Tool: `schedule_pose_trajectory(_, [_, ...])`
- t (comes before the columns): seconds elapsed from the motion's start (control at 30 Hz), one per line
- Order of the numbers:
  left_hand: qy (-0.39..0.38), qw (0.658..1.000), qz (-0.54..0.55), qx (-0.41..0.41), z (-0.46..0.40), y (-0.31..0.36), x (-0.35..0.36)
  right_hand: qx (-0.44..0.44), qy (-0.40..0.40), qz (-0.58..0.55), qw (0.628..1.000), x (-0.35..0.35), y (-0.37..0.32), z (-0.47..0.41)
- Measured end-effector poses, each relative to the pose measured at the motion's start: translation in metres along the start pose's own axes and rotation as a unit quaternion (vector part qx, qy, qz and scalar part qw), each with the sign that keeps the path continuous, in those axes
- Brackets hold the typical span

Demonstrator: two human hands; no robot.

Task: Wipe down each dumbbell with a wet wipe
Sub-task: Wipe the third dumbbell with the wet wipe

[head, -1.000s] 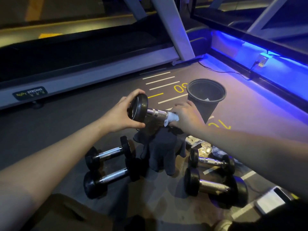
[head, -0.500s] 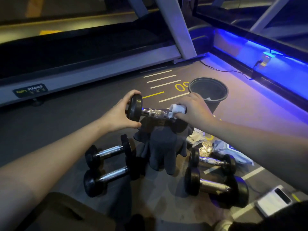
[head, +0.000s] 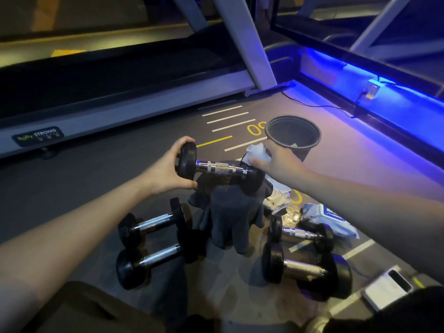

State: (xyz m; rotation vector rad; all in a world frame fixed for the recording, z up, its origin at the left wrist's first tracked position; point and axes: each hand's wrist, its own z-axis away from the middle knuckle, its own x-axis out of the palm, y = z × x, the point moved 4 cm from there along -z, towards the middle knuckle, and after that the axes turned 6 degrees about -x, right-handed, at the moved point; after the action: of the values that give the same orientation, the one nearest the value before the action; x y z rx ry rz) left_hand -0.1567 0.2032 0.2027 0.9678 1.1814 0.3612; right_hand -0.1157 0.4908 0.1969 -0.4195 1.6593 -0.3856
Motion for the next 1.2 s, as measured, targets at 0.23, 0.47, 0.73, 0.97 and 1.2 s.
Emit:
schedule_pose_trajectory(0.23, [0.012,0.998,-0.017,-0.06,0.005,-0.007,0.002,0.049,-0.069,-0.09,0.992,0.031,-0.012,0.006])
schedule_pose_trajectory(0.47, [0.047,0.993,-0.025,-0.108,0.007,-0.017,0.007,0.034,-0.045,-0.09,0.994,0.039,-0.022,0.005])
schedule_pose_trajectory(0.73, [0.09,0.989,-0.038,-0.108,0.017,-0.013,0.001,0.022,0.0,-0.098,0.995,0.043,-0.038,0.011])
schedule_pose_trajectory(0.97, [0.126,0.982,-0.053,-0.134,0.051,-0.034,-0.038,-0.031,0.003,-0.09,0.995,0.053,-0.09,0.004])
schedule_pose_trajectory(1.2, [0.105,0.972,-0.075,-0.195,0.095,-0.088,-0.057,-0.08,-0.057,-0.086,0.991,0.094,-0.137,0.01])
